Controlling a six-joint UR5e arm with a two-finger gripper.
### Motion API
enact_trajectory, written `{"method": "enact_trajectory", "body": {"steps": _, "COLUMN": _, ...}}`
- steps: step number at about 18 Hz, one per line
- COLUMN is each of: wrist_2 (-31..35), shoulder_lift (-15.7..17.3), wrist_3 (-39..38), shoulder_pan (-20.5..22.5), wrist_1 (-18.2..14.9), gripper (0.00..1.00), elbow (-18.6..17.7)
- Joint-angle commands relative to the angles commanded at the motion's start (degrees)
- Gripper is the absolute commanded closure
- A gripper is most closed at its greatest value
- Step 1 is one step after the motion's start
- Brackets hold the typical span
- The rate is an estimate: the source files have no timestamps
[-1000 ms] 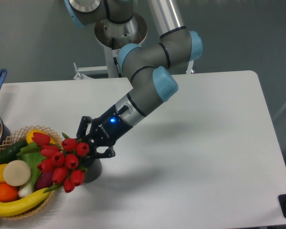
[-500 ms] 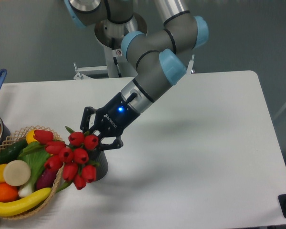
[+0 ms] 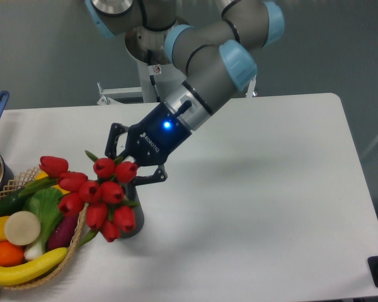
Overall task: Pick up the flowers from the vase
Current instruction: 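Lift the gripped tulips up out of the black vase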
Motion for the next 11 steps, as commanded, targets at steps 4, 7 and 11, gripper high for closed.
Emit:
{"method": "enact_trajectory", "body": {"steps": 4, "wrist_2": -2.1, "shoulder_lift": 0.2, "wrist_3": -6.0, "shoulder_pan": 3.1, "wrist_1": 0.0, "gripper": 0.97, "elbow": 3.2}}
{"method": "enact_trajectory", "body": {"steps": 7, "wrist_2": -2.6, "shoulder_lift": 0.1, "wrist_3": -6.0, "shoulder_pan": 4.8, "wrist_1": 0.0, "gripper": 0.97, "elbow": 5.4}}
{"method": "enact_trajectory", "body": {"steps": 11, "wrist_2": -2.6, "shoulder_lift": -0.2, "wrist_3": -6.0, "shoulder_pan": 5.6, "wrist_1": 0.0, "gripper": 0.97, "elbow": 8.4}}
